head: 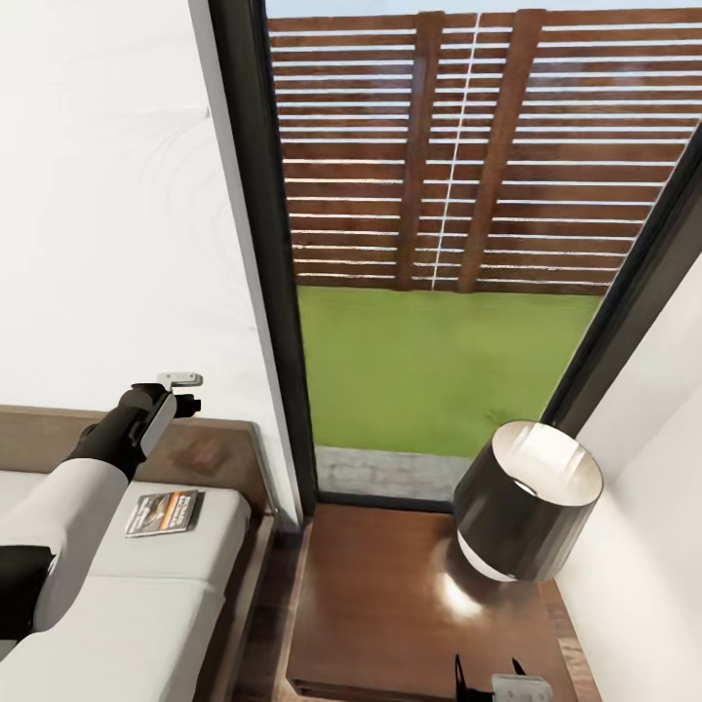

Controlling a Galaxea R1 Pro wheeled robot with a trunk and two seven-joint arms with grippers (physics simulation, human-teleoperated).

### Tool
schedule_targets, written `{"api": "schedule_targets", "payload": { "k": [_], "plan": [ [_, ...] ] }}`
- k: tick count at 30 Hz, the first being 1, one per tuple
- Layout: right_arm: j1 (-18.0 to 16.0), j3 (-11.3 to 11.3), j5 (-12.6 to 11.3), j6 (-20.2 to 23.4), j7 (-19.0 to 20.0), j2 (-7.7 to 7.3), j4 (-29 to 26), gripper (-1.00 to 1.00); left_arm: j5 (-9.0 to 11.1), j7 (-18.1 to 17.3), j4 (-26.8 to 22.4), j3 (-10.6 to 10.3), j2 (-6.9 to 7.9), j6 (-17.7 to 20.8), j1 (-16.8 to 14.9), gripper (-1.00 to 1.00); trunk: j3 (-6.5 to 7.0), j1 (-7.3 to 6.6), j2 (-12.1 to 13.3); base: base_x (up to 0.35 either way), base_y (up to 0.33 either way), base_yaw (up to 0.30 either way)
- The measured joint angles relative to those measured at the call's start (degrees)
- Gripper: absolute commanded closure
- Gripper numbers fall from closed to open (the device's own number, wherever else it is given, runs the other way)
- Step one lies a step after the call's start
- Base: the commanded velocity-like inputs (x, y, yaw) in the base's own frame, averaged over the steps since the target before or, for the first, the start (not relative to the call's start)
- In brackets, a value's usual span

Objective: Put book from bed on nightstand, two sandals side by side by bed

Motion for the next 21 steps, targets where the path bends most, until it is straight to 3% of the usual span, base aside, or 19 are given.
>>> {"api": "schedule_targets", "payload": {
  "k": [12,21],
  "plan": [
    [0.0,0.08,0.04,0.07,-0.04,0.0,-0.03,-1.0,0.01,0.0,0.0,-0.01,0.0,0.0,0.0,-1.0,0.0,0.01,0.0,0.01,0.0,0.0],
    [0.0,0.09,0.03,0.08,0.0,0.0,-0.01,-1.0,-0.02,0.0,0.0,-0.01,0.0,0.0,0.0,-1.0,0.0,0.0,0.0,0.019,0.0,-0.145]
  ]
}}
